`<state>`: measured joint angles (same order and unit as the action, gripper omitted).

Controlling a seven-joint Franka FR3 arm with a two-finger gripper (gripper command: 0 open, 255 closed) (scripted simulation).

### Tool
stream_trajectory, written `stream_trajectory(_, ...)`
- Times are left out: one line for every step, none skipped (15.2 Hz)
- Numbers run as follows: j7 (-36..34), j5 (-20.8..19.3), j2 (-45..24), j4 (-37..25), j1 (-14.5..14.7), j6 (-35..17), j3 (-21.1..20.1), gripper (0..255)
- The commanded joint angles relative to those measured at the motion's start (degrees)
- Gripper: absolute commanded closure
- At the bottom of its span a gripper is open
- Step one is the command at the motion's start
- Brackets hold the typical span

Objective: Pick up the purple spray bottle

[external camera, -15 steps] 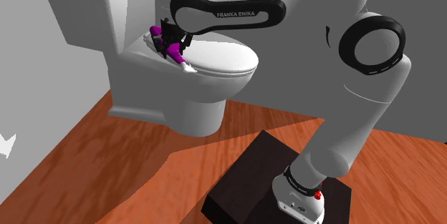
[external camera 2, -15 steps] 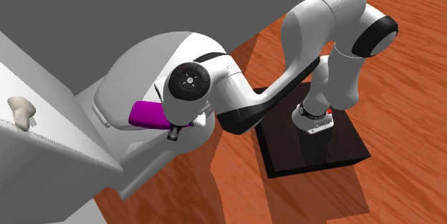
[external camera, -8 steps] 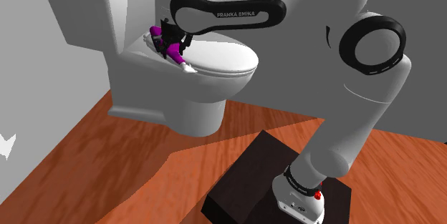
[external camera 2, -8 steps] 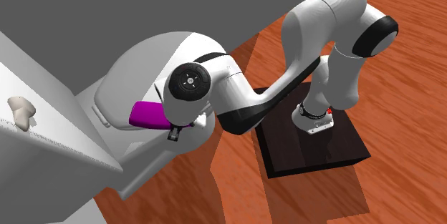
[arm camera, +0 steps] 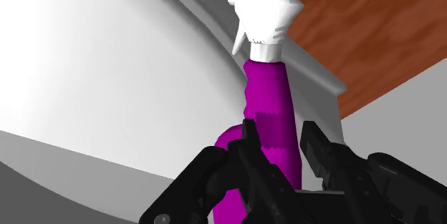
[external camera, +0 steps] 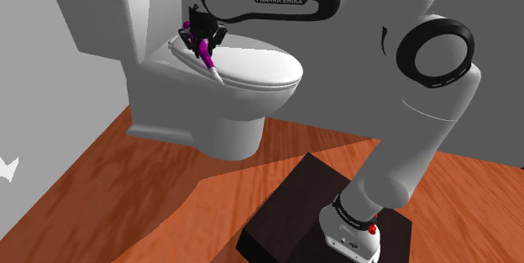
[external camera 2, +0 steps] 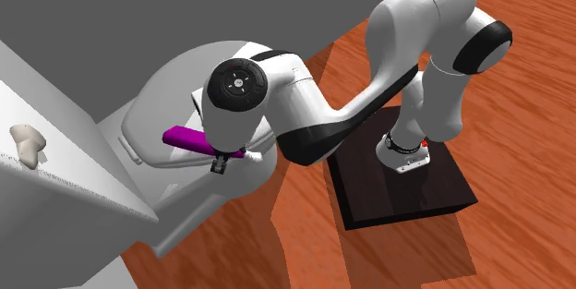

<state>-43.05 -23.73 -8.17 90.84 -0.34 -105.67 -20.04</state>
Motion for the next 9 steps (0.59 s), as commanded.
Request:
stream_trajectory(0.4,0.1,0.0,-1.3,0.1,1.2,-0.1,255)
stream_trajectory(0.6,0.2,0.0,-2.2,0.2,2.0,-0.1,255)
stream_trajectory(0.8,0.2,-0.2,-3.1,0.3,2.8,-0.2,255)
stream_trajectory(1.0,0.2,-0.3,-4.0,0.3,3.5,-0.2,255)
stream_trajectory(1.3,0.2,-0.4,-5.0,0.4,4.3,-0.2,255)
stream_trajectory(1.5,0.2,-0.6,-5.9,0.5,5.1,-0.3,255)
stream_trajectory(1.7,0.2,-0.8,-6.9,0.6,5.9,-0.3,255)
stream_trajectory(1.8,0.2,-0.8,-7.0,0.6,6.0,-0.3,255)
stream_trajectory(1.8,0.2,-0.8,-7.1,0.6,6.0,-0.3,255)
